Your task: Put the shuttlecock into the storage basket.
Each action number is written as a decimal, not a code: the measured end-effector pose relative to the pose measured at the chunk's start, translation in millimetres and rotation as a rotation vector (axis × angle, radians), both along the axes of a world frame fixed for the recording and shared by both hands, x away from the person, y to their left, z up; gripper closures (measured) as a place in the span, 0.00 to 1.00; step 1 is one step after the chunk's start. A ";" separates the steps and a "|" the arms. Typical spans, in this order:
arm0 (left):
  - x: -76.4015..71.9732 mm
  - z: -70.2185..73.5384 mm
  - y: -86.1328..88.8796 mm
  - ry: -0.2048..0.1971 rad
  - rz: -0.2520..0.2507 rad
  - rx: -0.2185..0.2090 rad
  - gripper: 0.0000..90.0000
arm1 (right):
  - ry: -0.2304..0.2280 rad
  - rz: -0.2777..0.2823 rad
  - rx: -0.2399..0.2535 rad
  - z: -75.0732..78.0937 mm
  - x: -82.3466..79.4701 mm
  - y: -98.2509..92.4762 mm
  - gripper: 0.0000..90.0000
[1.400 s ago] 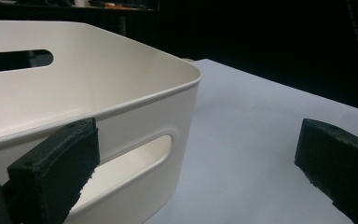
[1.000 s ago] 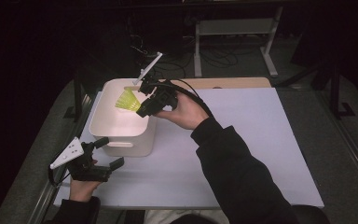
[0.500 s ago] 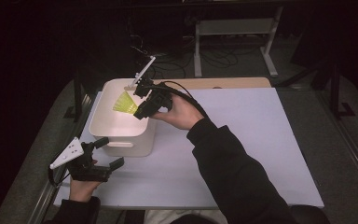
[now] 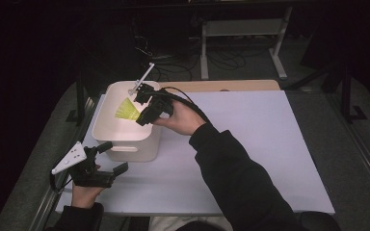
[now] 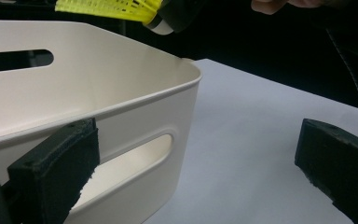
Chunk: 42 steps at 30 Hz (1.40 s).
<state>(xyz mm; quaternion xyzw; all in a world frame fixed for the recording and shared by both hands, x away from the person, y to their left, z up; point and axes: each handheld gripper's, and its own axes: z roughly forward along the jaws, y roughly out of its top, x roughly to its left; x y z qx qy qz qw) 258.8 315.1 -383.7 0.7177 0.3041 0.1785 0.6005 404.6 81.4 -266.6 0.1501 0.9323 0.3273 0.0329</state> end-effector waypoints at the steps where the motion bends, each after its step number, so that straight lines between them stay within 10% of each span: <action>1: -0.1 0.0 0.0 0.000 0.000 0.001 0.00 | 0.000 0.000 -0.002 -1.1 0.6 1.0 0.70; 36: -1.2 0.3 0.6 -0.004 -0.003 -0.003 0.00 | 0.063 0.026 -0.047 -34.0 9.1 24.9 0.70; 42: -1.3 0.3 0.6 -0.005 -0.004 -0.003 0.00 | 0.073 -0.009 -0.024 -33.5 13.2 22.4 0.58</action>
